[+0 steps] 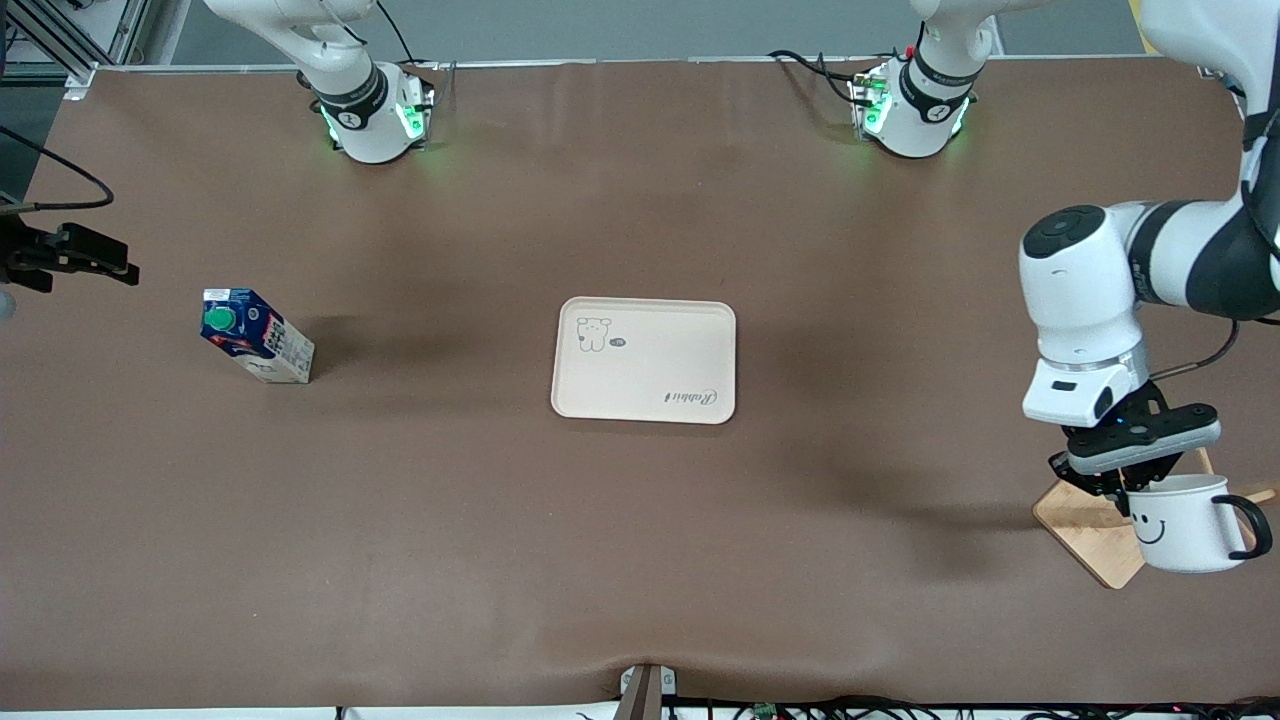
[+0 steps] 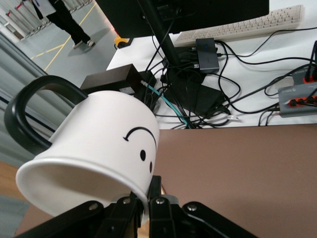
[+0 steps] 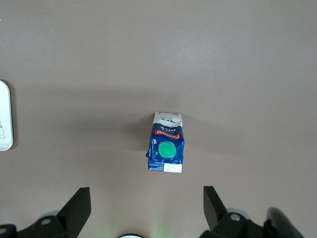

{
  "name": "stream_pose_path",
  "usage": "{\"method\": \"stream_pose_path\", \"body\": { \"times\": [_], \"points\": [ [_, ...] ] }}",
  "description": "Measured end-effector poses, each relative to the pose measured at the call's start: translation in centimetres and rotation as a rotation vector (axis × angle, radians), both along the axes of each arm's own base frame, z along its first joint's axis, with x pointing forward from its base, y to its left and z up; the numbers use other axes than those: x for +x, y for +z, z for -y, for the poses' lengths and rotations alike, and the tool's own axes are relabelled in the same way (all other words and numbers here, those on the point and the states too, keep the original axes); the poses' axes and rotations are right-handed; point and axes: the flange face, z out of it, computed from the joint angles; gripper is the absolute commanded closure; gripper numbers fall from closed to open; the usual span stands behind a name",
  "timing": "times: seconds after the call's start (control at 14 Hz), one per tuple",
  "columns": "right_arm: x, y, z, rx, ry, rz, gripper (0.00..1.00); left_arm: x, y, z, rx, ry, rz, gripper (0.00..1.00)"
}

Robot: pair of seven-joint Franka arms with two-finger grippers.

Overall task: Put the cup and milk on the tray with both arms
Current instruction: 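Carry the mug to the tray while the right gripper reaches the milk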

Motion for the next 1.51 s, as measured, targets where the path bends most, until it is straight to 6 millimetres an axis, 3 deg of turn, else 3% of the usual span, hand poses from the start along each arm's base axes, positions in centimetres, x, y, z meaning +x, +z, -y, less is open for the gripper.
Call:
{"method": "stream_pose_path", "body": {
  "times": [0.36,0.5,0.72,0.93,1.36,1.51],
  "points": [
    [0.0,0.0,0.1,0.0,-0.001,0.0,0.0,-1.4,1.1,5.9,-0.089,0.037,-0.181,1.0],
    [0.0,0.0,0.1,0.0,-0.002,0.0,0.0,-3.3,1.4,10.8,-0.047,0.039,-0.287,1.0],
    [0.2,-0.4,0.1,0.0,-0.001,-0.009,0.0,-6.8,1.5,20.0,-0.018,0.018,-0.409,1.0],
    [0.4,-1.1,0.1,0.0,-0.002,-0.02,0.0,-9.9,-0.3,26.4,-0.04,-0.048,-0.493,1.0],
    [1.4,-3.4,0.3,0.0,-0.004,-0.061,0.0,-14.3,-5.1,34.9,-0.208,-0.106,-0.722,1.0],
    [1.6,-4.1,0.3,-0.001,-0.005,-0.073,0.0,-14.9,-6.6,37.2,-0.252,-0.117,-0.777,1.0]
  ]
}}
